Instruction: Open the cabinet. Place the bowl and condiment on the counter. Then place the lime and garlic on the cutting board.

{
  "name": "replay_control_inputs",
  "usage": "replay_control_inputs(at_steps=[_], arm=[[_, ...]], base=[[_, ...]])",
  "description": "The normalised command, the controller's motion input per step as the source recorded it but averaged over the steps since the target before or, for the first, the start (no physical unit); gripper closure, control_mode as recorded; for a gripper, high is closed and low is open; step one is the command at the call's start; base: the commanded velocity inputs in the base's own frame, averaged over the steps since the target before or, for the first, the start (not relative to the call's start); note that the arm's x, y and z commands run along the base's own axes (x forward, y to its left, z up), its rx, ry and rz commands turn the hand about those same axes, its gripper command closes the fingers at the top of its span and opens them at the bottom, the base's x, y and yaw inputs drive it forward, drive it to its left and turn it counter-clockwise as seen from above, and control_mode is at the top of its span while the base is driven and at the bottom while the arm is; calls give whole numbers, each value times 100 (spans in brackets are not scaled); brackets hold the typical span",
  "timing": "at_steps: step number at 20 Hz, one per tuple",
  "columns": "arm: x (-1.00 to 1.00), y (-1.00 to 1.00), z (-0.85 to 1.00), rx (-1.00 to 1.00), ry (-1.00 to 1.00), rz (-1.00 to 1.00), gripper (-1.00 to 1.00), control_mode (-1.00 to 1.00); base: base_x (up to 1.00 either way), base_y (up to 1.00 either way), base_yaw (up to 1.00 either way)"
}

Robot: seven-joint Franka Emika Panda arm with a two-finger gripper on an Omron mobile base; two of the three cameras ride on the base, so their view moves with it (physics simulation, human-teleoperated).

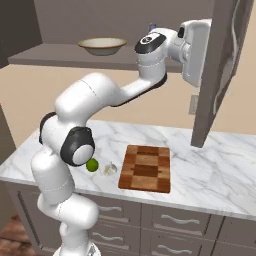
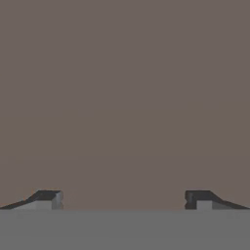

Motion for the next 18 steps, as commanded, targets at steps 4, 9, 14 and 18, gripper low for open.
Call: replay_control_inputs(at_steps=[4, 9, 14, 18], arm=[[-33, -95, -2, 0, 0, -10, -100, -100], [-1, -24, 0, 1, -1, 1, -100, -100], [-14, 33, 0, 10, -7, 4, -100, -100], [-17, 55, 0, 15, -12, 12, -100, -100]], base=[[0, 0, 0], [0, 0, 0], [0, 0, 0], [0, 0, 0]])
